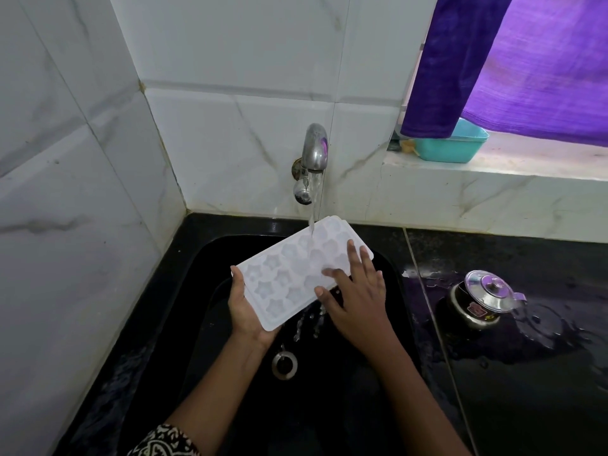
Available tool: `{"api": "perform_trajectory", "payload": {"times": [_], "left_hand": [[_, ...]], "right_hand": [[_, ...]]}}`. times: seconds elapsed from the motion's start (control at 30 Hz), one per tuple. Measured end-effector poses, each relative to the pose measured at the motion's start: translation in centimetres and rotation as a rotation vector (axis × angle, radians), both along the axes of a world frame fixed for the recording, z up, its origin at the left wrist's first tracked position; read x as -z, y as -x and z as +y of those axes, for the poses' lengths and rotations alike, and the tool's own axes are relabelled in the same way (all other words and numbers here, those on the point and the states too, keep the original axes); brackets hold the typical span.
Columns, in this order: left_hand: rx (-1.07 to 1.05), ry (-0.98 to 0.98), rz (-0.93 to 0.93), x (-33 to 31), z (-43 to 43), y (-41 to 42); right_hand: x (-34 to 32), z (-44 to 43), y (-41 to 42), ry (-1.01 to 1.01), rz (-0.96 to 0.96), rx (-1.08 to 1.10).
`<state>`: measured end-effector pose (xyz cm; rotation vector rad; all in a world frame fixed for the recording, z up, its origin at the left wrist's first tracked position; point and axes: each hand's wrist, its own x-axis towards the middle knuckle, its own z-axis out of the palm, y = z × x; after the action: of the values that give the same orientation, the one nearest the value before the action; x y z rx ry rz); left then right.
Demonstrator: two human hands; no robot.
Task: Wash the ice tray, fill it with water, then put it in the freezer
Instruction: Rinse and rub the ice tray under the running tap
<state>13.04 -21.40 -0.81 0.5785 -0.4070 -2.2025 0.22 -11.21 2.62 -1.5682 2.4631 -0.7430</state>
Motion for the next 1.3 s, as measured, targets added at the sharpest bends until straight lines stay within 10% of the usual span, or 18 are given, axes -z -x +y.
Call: {"api": "perform_trajectory", "payload": {"times": [1.3], "left_hand": [[-0.001,-0.049,0.017,-1.3,-0.3,0.2]], "right_hand": [[0.5,-3.0,-1.2,-0.120,0.196,-0.156]]}}
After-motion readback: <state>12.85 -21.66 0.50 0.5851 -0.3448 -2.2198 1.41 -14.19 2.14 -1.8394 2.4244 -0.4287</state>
